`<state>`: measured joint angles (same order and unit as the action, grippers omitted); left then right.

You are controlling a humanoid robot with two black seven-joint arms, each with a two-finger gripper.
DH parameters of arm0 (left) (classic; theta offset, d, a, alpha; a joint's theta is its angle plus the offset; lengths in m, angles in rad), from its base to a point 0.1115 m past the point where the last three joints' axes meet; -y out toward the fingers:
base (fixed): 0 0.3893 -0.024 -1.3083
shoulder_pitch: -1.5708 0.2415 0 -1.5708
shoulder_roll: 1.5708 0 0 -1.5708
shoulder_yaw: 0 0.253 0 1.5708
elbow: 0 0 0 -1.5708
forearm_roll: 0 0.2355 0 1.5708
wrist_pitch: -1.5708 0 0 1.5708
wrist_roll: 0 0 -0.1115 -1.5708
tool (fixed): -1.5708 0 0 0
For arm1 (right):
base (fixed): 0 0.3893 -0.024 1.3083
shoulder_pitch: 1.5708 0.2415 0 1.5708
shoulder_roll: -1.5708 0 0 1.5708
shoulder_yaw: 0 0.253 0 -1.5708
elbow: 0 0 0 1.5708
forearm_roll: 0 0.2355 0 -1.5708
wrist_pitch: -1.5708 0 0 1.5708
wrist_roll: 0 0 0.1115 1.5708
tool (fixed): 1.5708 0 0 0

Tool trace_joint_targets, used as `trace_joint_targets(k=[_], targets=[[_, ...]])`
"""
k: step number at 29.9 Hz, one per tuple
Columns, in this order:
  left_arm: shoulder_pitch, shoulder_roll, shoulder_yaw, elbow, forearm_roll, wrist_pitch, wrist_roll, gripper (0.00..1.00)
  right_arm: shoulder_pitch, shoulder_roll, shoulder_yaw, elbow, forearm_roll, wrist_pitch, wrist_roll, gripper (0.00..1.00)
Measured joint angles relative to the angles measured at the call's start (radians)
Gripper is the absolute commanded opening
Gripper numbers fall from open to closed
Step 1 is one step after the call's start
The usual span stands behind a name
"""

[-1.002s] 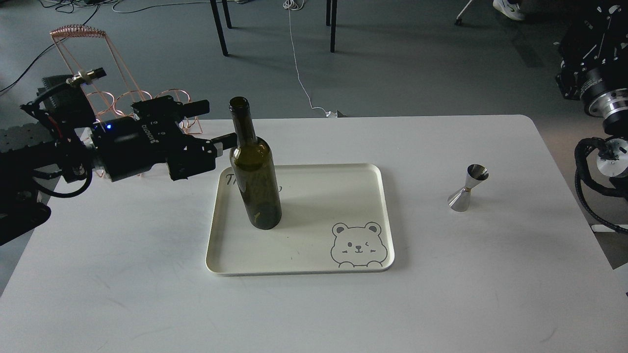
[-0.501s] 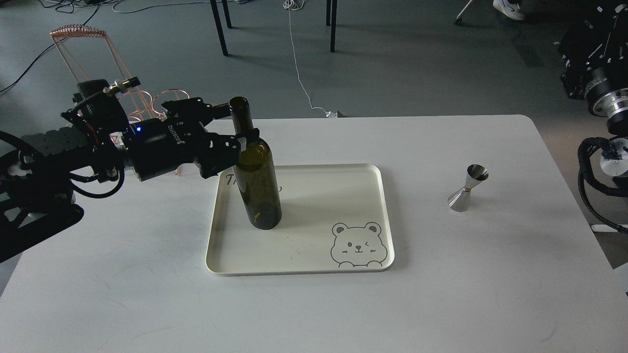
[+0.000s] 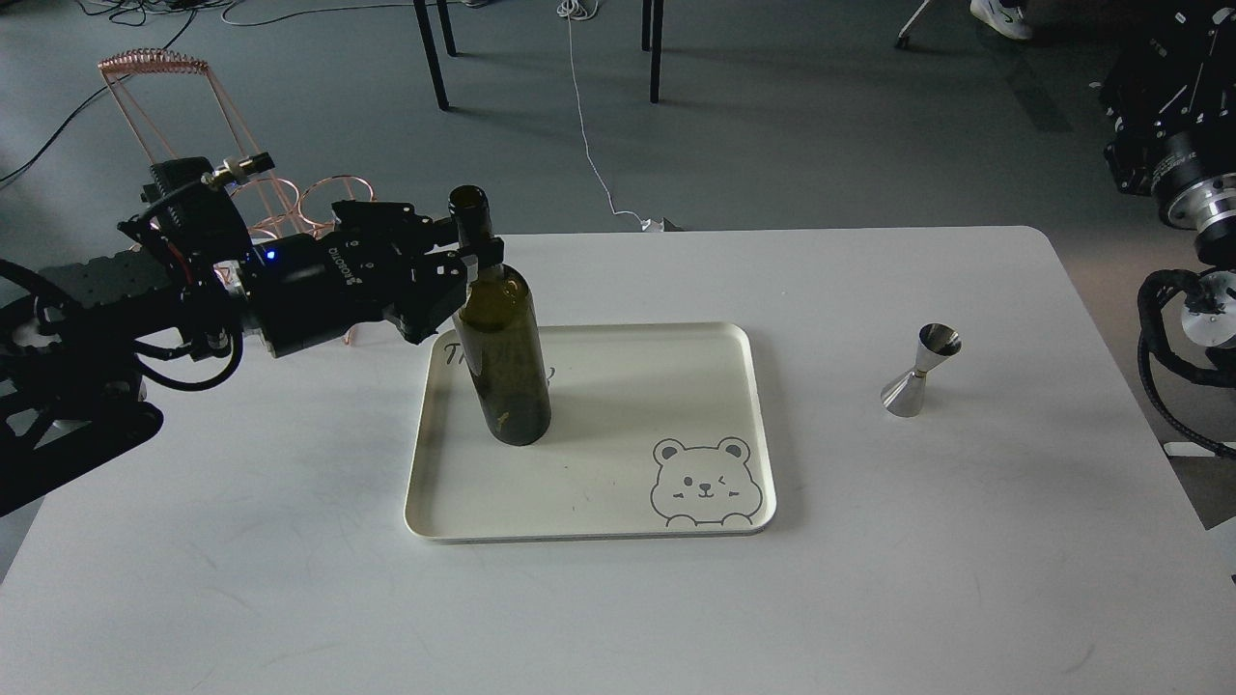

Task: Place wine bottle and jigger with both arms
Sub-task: 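Lift the bottle and carry it over the copper wire rack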

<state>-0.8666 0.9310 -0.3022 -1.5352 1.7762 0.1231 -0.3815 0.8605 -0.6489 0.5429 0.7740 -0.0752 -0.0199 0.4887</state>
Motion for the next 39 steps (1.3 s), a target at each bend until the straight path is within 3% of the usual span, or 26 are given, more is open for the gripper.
trace_joint_targets(k=[11,21,29,39], targets=[[-0.015,0.036,-0.067,-0.007,-0.062,-0.011,-0.005,0.16,0.000,-0.002,0.000,-0.013,0.000,0.002,0.000,0.97],[-0.176,0.225,-0.105,0.012,-0.239,-0.205,-0.032,0.14,0.001,-0.003,0.000,-0.015,0.000,0.002,0.000,0.97],[-0.249,0.242,-0.099,0.224,-0.258,-0.237,-0.067,0.11,0.005,-0.003,0.000,-0.020,0.000,0.003,0.000,0.97],[-0.245,0.140,-0.088,0.434,-0.252,-0.237,-0.075,0.11,0.008,-0.003,0.000,-0.019,0.000,0.003,0.000,0.97]])
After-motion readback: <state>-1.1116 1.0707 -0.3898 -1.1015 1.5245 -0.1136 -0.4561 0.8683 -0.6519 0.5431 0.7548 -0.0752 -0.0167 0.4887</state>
